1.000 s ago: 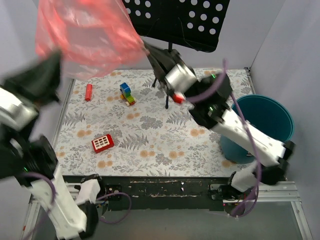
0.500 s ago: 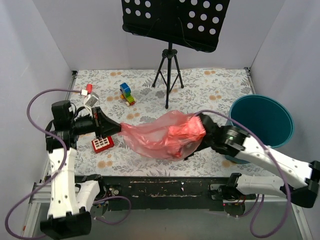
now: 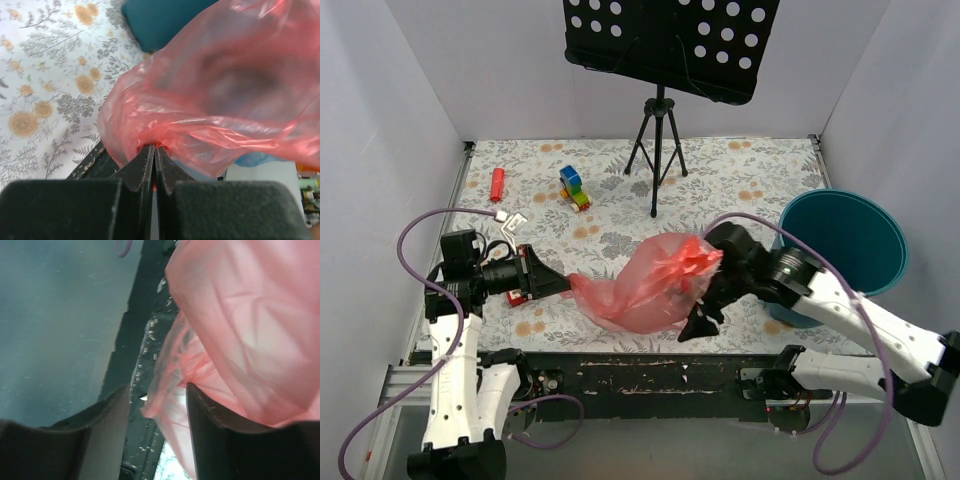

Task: Put the trash bags into the trash bin
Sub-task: Unfold the trash bag at the center of the board, then move the trash bin to the center of the board.

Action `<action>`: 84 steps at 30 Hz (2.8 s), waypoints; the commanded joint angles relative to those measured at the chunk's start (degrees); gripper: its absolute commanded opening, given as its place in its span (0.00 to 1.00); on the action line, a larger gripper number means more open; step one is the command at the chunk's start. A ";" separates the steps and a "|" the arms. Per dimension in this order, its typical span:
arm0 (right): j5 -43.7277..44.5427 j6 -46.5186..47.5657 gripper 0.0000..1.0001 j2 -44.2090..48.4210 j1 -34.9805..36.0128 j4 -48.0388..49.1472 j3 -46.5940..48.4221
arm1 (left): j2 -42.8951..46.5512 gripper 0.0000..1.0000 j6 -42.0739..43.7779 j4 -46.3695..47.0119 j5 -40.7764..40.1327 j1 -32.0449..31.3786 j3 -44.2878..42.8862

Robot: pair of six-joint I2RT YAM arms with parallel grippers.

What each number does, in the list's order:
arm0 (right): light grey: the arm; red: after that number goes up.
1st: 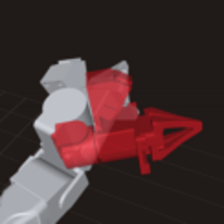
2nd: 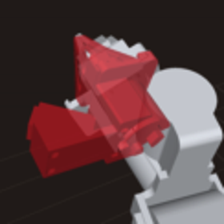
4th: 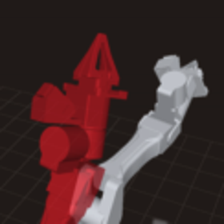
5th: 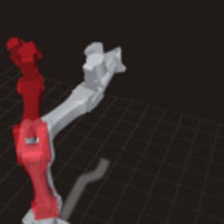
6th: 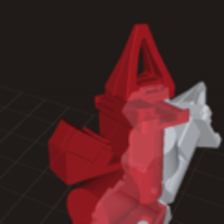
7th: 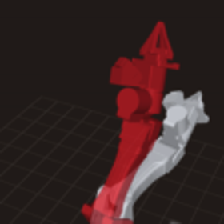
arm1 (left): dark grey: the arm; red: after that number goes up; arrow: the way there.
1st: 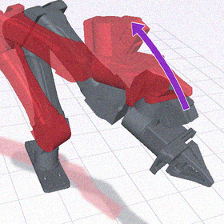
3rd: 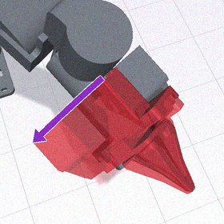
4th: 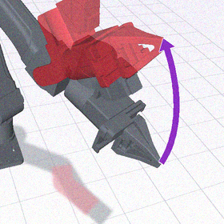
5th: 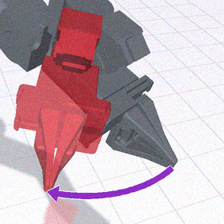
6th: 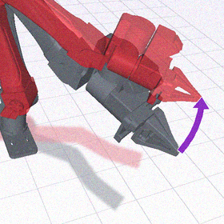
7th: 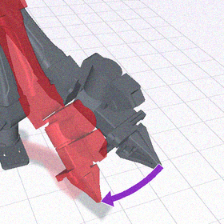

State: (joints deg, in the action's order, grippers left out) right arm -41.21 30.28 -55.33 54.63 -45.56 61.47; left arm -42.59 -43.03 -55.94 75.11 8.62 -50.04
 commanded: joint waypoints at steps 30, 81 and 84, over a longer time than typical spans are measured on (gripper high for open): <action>31.54 4.31 0.95 -36.87 -8.14 -26.67 16.75 | -29.82 0.00 -5.06 -7.22 25.71 16.05 -26.14; 21.82 7.15 0.08 -15.15 -24.15 -29.41 28.95 | -45.74 0.00 5.08 -22.90 20.45 36.47 -49.94; 17.76 6.98 0.03 -18.66 -16.60 -29.41 33.61 | -45.13 0.00 -7.88 -11.97 13.87 36.47 -57.61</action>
State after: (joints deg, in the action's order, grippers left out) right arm -10.83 34.52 -71.77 30.50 -75.59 87.79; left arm -89.65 -36.10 -77.36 84.42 45.15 -98.59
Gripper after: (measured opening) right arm 0.171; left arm 0.006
